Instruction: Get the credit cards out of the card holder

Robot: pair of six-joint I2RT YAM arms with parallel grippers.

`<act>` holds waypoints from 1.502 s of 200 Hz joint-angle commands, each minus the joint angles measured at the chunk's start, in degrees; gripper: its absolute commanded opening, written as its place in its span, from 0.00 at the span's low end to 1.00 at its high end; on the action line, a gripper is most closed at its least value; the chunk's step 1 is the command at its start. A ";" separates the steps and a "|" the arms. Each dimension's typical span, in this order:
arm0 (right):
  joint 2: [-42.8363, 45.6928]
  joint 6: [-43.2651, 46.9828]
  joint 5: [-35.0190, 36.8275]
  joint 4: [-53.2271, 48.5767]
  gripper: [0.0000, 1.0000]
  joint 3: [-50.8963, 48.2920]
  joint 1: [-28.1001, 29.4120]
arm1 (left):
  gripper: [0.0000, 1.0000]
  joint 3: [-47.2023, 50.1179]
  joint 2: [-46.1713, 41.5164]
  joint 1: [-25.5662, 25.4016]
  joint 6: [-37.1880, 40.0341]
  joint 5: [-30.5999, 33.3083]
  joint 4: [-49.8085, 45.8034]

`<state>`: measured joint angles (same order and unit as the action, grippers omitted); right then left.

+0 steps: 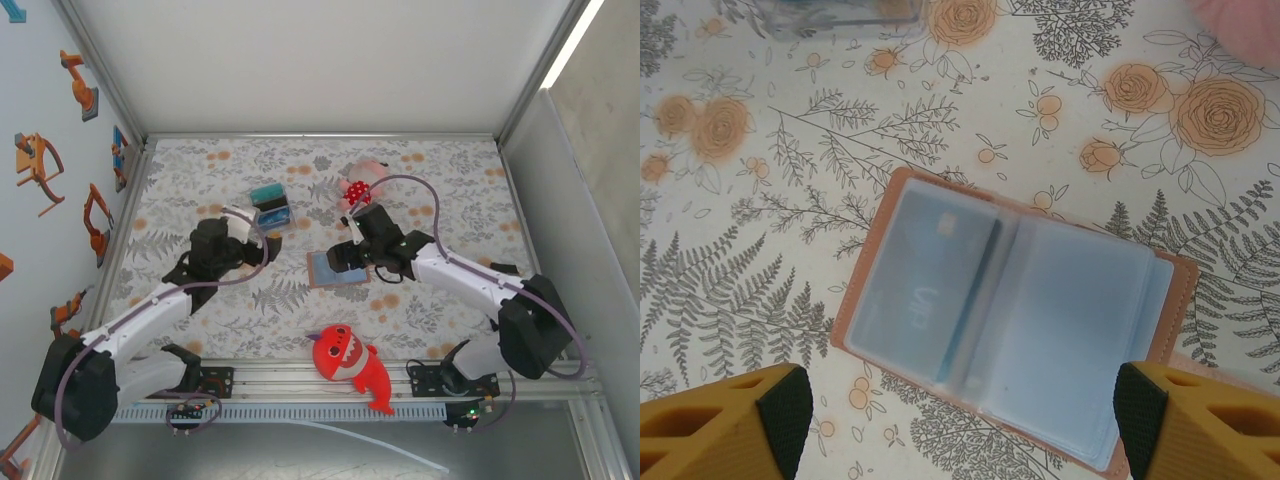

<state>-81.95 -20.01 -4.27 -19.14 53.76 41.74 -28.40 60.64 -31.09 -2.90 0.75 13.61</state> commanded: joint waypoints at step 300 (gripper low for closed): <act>-27.77 -0.57 10.14 -13.90 0.59 19.98 11.17 | 0.97 6.84 -2.85 -4.64 -28.30 29.33 -9.54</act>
<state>-108.86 -20.99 4.19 -31.14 72.29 52.45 -21.26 57.14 -36.23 -30.26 29.58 4.64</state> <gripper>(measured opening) 0.585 0.970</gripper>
